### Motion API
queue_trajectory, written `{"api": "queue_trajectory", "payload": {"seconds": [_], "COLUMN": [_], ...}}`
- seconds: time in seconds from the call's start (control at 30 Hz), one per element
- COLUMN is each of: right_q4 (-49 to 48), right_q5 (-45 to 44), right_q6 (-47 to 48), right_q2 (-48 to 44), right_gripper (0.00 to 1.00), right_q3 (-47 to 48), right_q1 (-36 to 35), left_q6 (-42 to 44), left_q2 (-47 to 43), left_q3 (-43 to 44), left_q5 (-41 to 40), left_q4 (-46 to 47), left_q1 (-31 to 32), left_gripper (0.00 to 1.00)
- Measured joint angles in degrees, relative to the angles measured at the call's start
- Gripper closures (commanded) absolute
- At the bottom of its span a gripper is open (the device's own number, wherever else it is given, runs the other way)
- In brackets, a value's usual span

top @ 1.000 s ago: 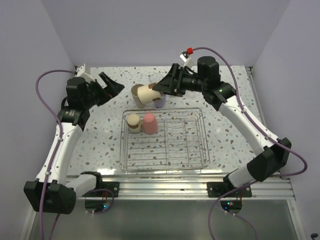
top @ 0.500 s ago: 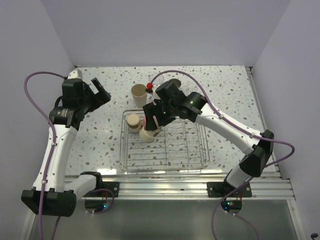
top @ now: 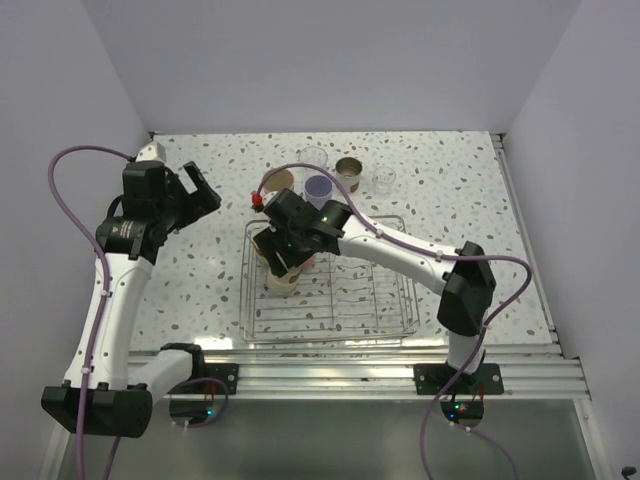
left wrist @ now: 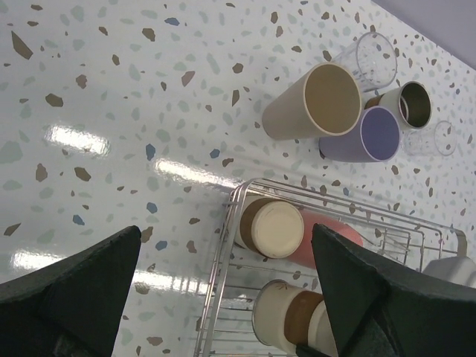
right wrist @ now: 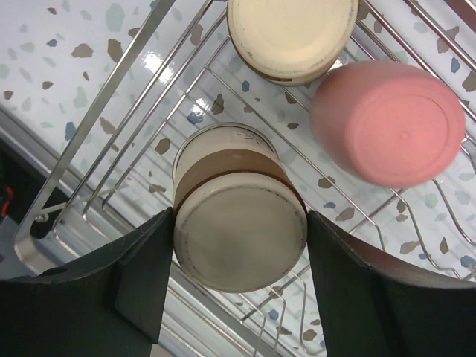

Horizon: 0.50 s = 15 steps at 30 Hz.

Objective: Load the cups into the dish rack

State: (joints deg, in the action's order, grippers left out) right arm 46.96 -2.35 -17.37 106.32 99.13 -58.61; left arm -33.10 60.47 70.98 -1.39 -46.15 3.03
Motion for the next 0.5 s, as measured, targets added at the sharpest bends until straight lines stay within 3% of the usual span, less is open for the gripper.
{"api": "queue_trajectory", "payload": {"seconds": [0.5], "right_q4": [-0.5], "right_q5": [-7.2], "right_q6": [0.7], "right_q2": [12.8], "right_gripper": [1.0], "right_q3": [9.3], "right_q1": [-4.0], "left_q6": [3.1], "left_q2": [-1.9], "left_q3": [-0.1], "left_q5": [1.6], "left_q4": [-0.3], "left_q1": [0.0], "left_gripper": [0.0]}}
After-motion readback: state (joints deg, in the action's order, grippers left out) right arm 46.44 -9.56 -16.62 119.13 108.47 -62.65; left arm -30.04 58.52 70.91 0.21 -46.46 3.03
